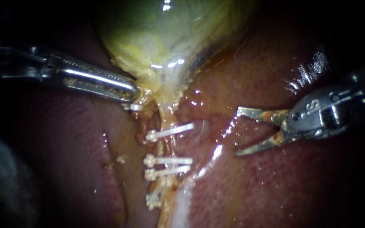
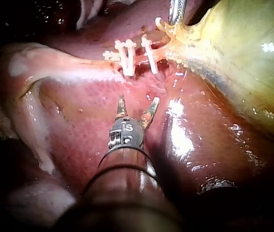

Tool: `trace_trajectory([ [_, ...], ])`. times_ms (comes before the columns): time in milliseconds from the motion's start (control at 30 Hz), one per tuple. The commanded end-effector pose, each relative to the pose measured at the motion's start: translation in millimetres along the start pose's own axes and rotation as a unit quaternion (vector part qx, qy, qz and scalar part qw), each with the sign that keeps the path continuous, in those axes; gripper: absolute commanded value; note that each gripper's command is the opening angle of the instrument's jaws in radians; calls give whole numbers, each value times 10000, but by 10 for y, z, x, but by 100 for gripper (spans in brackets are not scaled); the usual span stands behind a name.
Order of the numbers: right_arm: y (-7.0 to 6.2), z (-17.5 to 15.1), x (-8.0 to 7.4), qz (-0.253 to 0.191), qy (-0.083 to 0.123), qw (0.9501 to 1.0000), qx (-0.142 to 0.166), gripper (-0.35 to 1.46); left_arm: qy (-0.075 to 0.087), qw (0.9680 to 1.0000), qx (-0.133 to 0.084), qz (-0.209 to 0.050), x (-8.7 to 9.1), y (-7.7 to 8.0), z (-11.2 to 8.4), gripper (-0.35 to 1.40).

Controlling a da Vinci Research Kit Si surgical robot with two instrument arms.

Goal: Go to the cutting position right tube

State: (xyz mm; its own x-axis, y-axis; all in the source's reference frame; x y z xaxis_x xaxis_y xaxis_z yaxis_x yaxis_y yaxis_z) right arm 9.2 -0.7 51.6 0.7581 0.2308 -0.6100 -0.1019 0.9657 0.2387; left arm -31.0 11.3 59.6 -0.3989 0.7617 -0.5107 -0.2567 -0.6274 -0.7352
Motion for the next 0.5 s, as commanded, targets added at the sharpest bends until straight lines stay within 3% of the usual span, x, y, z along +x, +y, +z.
trace_trajectory([
  [33,0,0,0,0,1,10000,-2,143,-1,10000,-5,0,0,1,-2,-35],
  [167,0,1,0,3,12,10000,22,143,-20,10000,-74,-12,5,3,-17,-35],
  [367,1,2,1,6,79,9998,170,143,34,9999,80,-67,21,7,-67,-35],
  [500,1,3,2,4,149,9994,321,143,103,9998,128,-109,30,8,-86,-35],
])
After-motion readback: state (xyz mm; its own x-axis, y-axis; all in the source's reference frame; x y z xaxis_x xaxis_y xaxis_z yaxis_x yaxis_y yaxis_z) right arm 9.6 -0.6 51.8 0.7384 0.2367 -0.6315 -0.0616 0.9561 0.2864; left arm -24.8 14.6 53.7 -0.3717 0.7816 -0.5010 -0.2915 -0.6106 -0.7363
